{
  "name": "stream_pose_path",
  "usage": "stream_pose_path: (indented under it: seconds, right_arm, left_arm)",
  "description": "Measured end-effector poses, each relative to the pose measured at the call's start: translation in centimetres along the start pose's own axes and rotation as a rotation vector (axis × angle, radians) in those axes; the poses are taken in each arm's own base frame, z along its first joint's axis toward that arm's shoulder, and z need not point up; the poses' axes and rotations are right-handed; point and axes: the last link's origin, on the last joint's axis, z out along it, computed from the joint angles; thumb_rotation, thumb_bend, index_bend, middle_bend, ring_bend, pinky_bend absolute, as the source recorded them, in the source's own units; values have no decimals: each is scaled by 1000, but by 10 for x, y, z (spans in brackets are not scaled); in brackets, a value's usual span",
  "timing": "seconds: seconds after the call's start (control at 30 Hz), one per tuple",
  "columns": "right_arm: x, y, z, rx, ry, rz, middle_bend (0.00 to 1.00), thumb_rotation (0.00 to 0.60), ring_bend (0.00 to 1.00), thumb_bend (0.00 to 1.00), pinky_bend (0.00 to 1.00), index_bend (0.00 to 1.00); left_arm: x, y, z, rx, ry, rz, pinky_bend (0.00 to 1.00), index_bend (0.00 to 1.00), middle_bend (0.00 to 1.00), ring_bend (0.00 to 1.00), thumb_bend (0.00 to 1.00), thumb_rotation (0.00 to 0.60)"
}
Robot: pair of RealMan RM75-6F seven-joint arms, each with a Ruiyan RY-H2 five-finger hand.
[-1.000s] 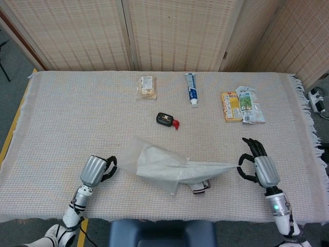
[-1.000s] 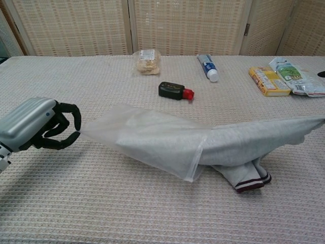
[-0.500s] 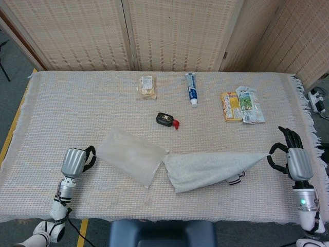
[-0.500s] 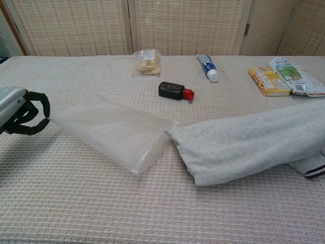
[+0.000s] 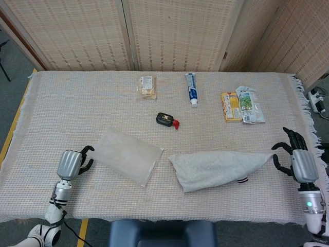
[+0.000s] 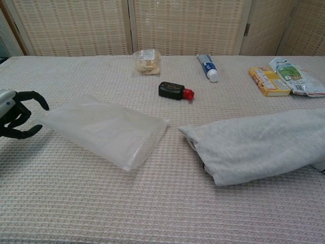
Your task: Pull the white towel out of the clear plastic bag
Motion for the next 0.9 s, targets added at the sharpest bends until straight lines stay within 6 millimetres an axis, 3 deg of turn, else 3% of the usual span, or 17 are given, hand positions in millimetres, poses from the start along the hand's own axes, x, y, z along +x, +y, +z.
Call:
stream_pose_path:
  seconds: [0.03,0.13,0.27,0.4,0.6,0.77,0.9]
  right_arm:
    - [0,-1,-1,2,-9,-13,0,600,0,153,0,0]
    - [1,-4,-6,7,-39,-74,0,600,0,86,0,0]
    - [2,-10,-14,7,-73,-182,0,600,0,63,0,0]
    - [1,-21,-26,-4,-103,-305,0,600,0,64,0,0]
    - [-1,-39,-49,-26,-130,-398,0,600,0,63,0,0]
    - [5,-42,-59,-29,-123,-399,0,600,0,63,0,0]
    - [7,-41,-60,-34,-125,-388,0,600,0,62,0,0]
  left_arm:
    - [0,2,-1,1,-17,-12,495,59,385,373,131,600]
    - [2,10,-5,2,-79,-65,314,48,212,182,128,600]
    - [17,24,-13,1,-183,-148,208,54,108,69,128,600]
    - [48,26,-26,5,-243,-152,169,85,87,39,141,600]
    - [95,-1,-64,92,-212,-85,152,147,100,32,147,600]
    - [110,-14,-94,133,-172,-65,146,162,115,32,150,600]
    - [114,-15,-99,116,-161,-62,145,170,129,32,154,600]
